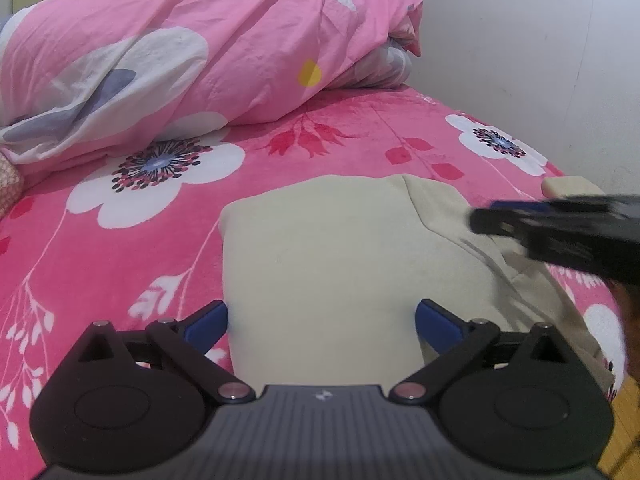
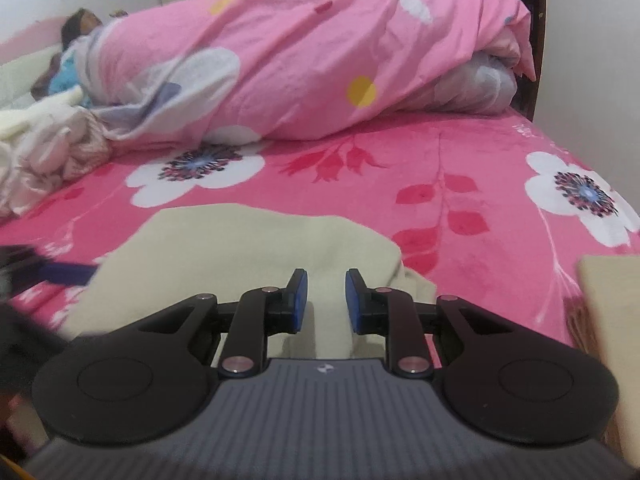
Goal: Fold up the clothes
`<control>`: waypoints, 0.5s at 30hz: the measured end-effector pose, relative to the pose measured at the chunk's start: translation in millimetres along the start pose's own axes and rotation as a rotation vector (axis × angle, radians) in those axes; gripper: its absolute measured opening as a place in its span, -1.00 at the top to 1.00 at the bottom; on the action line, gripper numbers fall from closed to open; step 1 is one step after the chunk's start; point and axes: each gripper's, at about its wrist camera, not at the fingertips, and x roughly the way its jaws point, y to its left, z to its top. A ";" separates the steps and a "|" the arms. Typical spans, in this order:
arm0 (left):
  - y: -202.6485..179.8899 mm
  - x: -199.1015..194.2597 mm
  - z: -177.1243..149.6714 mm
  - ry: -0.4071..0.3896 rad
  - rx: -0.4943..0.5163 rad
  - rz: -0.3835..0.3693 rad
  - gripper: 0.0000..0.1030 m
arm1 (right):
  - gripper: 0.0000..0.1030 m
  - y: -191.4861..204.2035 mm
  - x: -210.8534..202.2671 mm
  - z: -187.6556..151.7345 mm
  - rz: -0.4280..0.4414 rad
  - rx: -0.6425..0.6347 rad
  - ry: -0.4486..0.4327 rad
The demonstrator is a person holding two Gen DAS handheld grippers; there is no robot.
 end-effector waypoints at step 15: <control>-5.2 -0.6 -2.3 0.000 0.015 0.025 -0.97 | 0.63 25.8 -49.2 -82.6 0.075 -0.034 -0.054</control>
